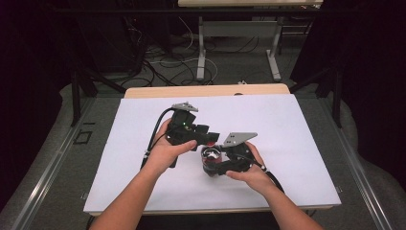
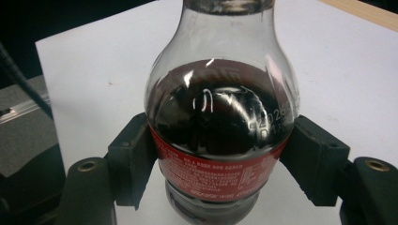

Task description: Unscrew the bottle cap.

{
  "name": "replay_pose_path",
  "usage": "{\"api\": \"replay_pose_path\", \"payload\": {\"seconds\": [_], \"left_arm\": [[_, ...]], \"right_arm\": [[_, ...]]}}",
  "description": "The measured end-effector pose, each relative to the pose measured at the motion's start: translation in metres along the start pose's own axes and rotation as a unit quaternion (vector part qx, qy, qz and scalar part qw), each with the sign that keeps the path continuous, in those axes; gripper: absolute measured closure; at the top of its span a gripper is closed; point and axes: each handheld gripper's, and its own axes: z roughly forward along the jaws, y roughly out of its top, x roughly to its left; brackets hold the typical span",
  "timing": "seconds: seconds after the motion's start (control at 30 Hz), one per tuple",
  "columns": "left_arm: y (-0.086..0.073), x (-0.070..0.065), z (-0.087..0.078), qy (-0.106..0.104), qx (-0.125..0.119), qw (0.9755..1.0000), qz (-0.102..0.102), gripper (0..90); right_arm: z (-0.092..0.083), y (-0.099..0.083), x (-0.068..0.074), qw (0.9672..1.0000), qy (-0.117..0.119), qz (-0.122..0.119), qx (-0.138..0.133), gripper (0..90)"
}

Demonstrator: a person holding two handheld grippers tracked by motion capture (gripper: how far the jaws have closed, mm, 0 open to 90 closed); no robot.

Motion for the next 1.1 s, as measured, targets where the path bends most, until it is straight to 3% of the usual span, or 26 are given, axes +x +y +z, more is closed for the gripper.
{"api": "replay_pose_path", "payload": {"seconds": [0.1, 0.2, 0.23, 0.4, 0.5, 0.7, 0.8, 0.9, 1.0, 1.03, 1.1], "left_arm": [[-0.003, 0.002, -0.001, 0.006, 0.005, 0.9998, 0.019, 48.1], [-0.004, 0.004, 0.0, -0.001, 0.001, 0.9997, 0.023, 49.2], [-0.004, 0.004, 0.001, -0.002, 0.0, 0.9998, 0.022, 49.5], [-0.004, 0.005, 0.005, -0.011, 0.0, 0.9999, 0.008, 53.2], [-0.003, 0.002, 0.007, -0.006, 0.001, 1.0, 0.004, 59.2], [-0.001, -0.007, 0.01, 0.035, 0.001, 0.999, -0.028, 61.3], [0.001, -0.012, 0.011, 0.065, 0.005, 0.9958, -0.063, 61.5], [0.001, -0.016, 0.013, 0.091, 0.001, 0.9901, -0.107, 61.5], [0.002, -0.019, 0.015, 0.102, 0.0, 0.9876, -0.119, 61.5], [0.003, -0.018, 0.015, 0.097, 0.002, 0.9889, -0.113, 61.4], [0.003, -0.015, 0.014, 0.072, -0.003, 0.9939, -0.083, 57.6]], "right_arm": [[0.0, 0.0, 0.001, 1.0, 0.006, -0.005, -0.003, 30.7], [0.0, 0.001, 0.001, 0.9999, 0.011, -0.007, 0.006, 30.8], [0.001, 0.0, 0.002, 0.9999, 0.008, -0.007, -0.002, 30.8], [0.001, 0.0, 0.002, 0.9999, 0.007, -0.009, 0.0, 30.8], [0.002, 0.0, 0.002, 0.9999, 0.002, -0.011, 0.002, 30.7], [0.001, -0.001, 0.001, 1.0, 0.0, -0.003, 0.005, 30.8], [0.002, -0.001, 0.002, 0.9999, -0.009, -0.006, 0.005, 30.8], [0.003, -0.001, 0.002, 0.9998, -0.018, -0.007, 0.006, 30.8], [0.002, -0.002, 0.0, 0.9997, -0.021, -0.009, 0.012, 30.8], [0.003, -0.002, 0.0, 0.9997, -0.022, -0.01, 0.002, 30.8], [0.002, -0.002, -0.001, 0.9998, -0.017, -0.006, 0.003, 30.8]]}}
